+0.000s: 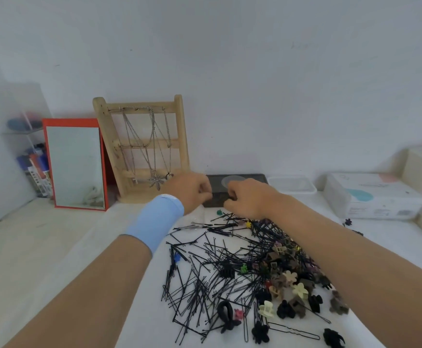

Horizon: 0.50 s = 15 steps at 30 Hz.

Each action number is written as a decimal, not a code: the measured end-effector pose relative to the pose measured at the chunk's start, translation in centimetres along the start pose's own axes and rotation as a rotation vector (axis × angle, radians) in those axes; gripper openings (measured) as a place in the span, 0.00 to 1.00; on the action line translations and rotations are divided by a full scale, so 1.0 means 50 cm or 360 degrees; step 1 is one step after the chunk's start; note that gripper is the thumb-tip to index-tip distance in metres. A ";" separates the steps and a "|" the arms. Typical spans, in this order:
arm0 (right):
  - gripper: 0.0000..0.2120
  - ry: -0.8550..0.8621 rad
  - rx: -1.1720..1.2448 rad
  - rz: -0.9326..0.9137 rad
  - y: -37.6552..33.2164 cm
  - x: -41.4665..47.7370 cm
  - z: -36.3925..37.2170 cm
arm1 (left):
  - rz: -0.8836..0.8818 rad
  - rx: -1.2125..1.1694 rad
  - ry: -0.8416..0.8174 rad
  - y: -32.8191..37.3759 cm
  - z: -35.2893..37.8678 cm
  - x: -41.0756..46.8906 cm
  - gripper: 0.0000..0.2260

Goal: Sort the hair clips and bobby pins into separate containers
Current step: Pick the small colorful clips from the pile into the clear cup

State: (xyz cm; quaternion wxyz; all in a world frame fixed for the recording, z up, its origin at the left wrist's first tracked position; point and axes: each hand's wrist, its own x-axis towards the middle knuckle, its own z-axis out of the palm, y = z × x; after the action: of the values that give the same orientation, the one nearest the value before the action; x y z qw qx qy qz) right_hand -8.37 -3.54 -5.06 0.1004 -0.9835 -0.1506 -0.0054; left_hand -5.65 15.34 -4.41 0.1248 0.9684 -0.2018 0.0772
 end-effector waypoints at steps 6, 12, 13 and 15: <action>0.24 0.0080 -0.0036 -0.0098 -0.043 0.031 -0.002 | -0.0257 -0.0059 -0.0121 -0.050 -0.026 -0.036 0.04; 0.12 -0.0010 0.0001 -0.0244 -0.081 0.070 0.005 | -0.0331 -0.0200 -0.0165 -0.080 -0.007 -0.035 0.03; 0.10 0.0014 0.0039 -0.0263 -0.078 0.077 0.011 | -0.0352 -0.0261 -0.0163 -0.084 -0.003 -0.030 0.05; 0.11 0.0059 0.0175 -0.0296 -0.073 0.093 0.025 | -0.0382 -0.0422 -0.0180 -0.097 0.010 -0.014 0.09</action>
State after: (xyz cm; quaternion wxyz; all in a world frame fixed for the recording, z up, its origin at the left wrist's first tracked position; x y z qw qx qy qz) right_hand -5.06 1.46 -5.37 0.1560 -0.9580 -0.2396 -0.0246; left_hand -4.24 19.77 -6.03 0.2482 0.9633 -0.1000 -0.0202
